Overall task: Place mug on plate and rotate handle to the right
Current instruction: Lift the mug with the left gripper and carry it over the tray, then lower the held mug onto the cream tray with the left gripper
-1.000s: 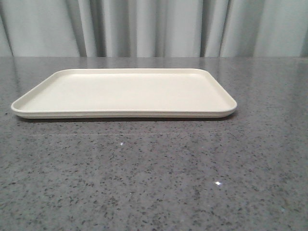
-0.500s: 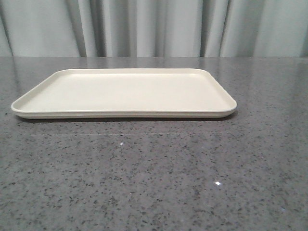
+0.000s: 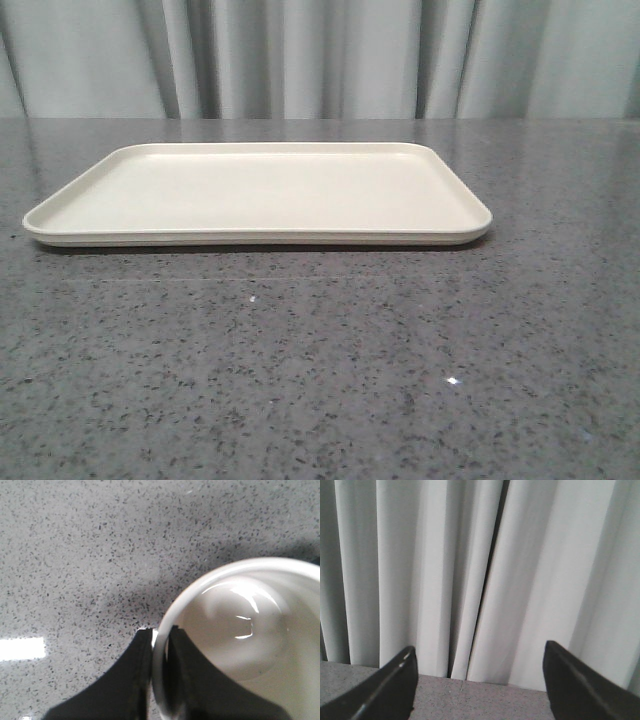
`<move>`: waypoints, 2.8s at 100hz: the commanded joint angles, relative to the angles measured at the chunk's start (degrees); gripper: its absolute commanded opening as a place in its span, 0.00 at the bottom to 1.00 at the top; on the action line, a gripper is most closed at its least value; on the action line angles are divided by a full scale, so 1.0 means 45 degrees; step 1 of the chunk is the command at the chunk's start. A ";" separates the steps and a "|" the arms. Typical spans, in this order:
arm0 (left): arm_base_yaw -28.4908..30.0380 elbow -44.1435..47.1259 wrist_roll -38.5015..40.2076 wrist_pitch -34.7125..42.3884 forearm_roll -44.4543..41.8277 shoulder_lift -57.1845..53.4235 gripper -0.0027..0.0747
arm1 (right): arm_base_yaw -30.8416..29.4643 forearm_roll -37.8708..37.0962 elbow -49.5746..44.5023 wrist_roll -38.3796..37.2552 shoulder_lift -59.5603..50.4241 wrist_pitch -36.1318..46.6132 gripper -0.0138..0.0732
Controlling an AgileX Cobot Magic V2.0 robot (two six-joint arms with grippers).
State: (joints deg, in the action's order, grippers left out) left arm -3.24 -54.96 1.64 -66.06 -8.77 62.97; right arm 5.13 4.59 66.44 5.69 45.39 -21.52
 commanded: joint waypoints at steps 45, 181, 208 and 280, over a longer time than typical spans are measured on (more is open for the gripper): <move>0.0087 -0.2934 -0.0856 0.0525 0.1595 0.0035 0.01 | -0.0034 -0.0045 0.0388 0.0091 0.0031 0.0949 0.77; -0.4603 -1.1106 -0.2069 -0.0446 0.4620 0.8655 0.01 | -0.0034 -0.0048 0.0388 0.0099 0.0031 0.0203 0.77; -0.4631 -1.1106 -0.2069 -0.0255 0.5183 0.8952 0.01 | -0.0034 -0.0048 0.0388 0.0099 0.0031 0.0228 0.77; -0.4738 -1.1106 -0.2069 -0.0341 0.5187 0.9226 0.01 | -0.0034 -0.0048 0.0388 0.0099 0.0031 0.0215 0.77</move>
State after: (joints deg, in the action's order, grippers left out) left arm -24.10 -103.13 -7.91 -69.17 13.11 107.11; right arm 5.13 4.59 66.44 5.79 45.39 -25.04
